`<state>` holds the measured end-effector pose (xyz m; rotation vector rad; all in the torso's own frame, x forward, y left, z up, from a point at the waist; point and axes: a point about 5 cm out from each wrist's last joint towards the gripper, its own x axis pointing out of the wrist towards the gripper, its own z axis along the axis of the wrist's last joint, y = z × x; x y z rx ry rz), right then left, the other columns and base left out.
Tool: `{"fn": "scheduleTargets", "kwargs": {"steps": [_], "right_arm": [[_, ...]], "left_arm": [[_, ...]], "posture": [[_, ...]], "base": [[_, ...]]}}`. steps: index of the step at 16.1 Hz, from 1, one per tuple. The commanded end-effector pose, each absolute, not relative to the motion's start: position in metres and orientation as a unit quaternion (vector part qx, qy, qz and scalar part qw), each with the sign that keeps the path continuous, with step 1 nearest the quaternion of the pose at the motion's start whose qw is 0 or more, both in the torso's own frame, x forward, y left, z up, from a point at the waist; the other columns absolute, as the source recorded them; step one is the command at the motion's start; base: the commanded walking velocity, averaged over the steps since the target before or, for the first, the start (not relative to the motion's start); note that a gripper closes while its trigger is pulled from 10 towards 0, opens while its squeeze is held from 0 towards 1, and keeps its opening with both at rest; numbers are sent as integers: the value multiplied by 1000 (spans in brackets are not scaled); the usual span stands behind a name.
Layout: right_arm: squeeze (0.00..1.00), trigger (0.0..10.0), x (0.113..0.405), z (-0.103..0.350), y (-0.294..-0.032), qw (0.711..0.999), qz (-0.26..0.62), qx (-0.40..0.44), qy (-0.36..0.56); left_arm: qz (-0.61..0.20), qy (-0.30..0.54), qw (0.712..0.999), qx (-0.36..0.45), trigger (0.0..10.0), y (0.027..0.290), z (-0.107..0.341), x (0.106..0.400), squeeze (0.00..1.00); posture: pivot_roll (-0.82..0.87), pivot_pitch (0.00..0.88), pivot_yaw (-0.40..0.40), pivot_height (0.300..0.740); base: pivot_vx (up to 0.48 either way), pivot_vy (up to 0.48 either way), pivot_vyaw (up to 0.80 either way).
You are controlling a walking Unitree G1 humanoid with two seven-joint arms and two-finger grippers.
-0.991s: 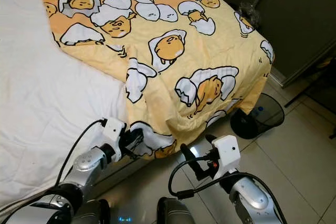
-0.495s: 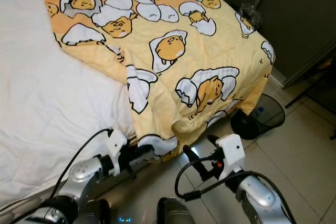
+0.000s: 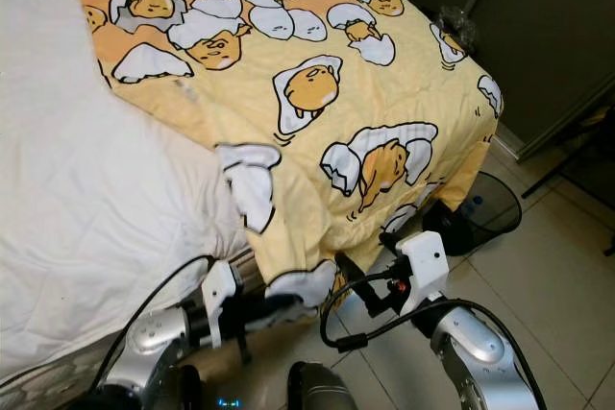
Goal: Clean up the room
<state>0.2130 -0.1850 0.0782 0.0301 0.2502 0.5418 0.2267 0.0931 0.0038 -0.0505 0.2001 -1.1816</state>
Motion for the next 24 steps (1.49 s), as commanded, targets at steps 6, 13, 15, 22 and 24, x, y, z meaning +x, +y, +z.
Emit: {"fn": "scheduleTargets", "kwargs": {"steps": [6, 13, 15, 22, 24], "right_arm": [[0, 10000, 208, 79, -198, 951, 273, 27, 142], [0, 10000, 203, 75, -198, 945, 286, 27, 154], [0, 10000, 203, 74, -198, 945, 287, 27, 156], [0, 10000, 201, 70, -197, 944, 286, 28, 164], [0, 10000, 200, 69, -198, 944, 285, 28, 166]], "left_arm": [[-592, 150, 791, -37, 0, 114, -12, 203, 0], [-545, 227, 805, -49, 0, 141, -43, 171, 0], [-521, 237, 820, -33, 0, 149, -45, 172, 0], [-448, 285, 847, 13, 10000, 157, -56, 176, 0], [-483, 209, 850, -10, 10000, 141, -36, 194, 0]], "posture": [[-196, 135, -123, 731], [-190, 135, -122, 731], [-189, 135, -121, 731], [-186, 133, -124, 731], [-187, 133, -124, 731]], "base": [[0, 0, 0], [0, -186, 0], [0, -240, 0], [0, 0, 0], [0, 0, 0]]}}
